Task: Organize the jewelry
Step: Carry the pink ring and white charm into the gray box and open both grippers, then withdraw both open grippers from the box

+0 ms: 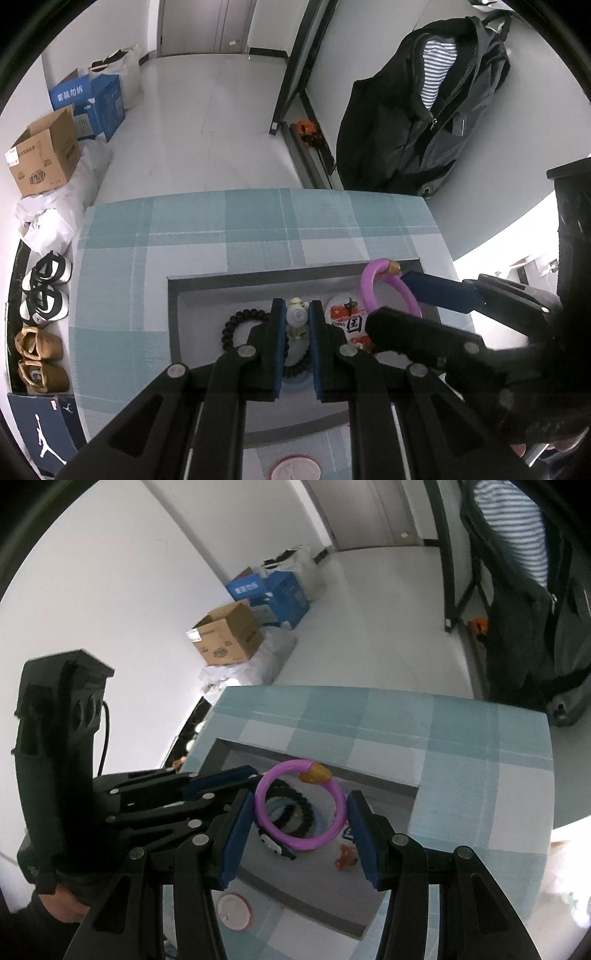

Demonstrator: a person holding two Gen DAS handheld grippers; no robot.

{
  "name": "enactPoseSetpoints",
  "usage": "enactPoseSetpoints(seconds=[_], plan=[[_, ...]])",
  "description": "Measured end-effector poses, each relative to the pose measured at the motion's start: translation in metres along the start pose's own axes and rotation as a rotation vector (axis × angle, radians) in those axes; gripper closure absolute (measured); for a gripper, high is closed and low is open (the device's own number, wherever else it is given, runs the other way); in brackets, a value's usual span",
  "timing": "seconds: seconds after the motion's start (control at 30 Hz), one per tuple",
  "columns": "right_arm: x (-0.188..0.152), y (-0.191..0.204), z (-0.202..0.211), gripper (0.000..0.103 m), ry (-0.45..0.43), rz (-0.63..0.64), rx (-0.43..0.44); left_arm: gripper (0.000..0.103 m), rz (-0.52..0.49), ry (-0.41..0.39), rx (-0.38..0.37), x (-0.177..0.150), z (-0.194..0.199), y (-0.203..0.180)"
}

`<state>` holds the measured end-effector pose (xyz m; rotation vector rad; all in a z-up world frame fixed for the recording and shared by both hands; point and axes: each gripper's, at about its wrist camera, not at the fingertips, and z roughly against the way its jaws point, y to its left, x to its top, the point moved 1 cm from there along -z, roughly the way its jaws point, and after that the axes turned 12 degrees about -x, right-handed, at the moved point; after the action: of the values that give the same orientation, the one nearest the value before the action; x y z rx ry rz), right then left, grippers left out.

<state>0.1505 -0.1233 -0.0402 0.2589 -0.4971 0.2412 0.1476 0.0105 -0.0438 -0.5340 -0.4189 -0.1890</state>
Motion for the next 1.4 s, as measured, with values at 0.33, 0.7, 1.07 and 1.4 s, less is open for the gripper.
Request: enactPoseSetpoints(seconds=[0.33,0.7,1.07,1.4], plan=[[0.000,-0.006,0.000,0.050,0.007,-0.025,0.005,0.094,0.101,0.021,-0.092,0.001,-0.004,0.016],[-0.002,-0.014,0.011,0.034,-0.033,-0.050,-0.008,0.048,0.135,-0.090,-0.152,-0.009,0.027,0.018],[-0.016,-0.021,0.031,0.027,-0.099,-0.047,-0.050,0.048,0.077,-0.116,-0.076,-0.033,0.039,0.009],[-0.038,-0.014,0.052,0.019,-0.136,-0.048,-0.017,0.048,0.036,-0.158,0.040,-0.055,0.049,-0.004]])
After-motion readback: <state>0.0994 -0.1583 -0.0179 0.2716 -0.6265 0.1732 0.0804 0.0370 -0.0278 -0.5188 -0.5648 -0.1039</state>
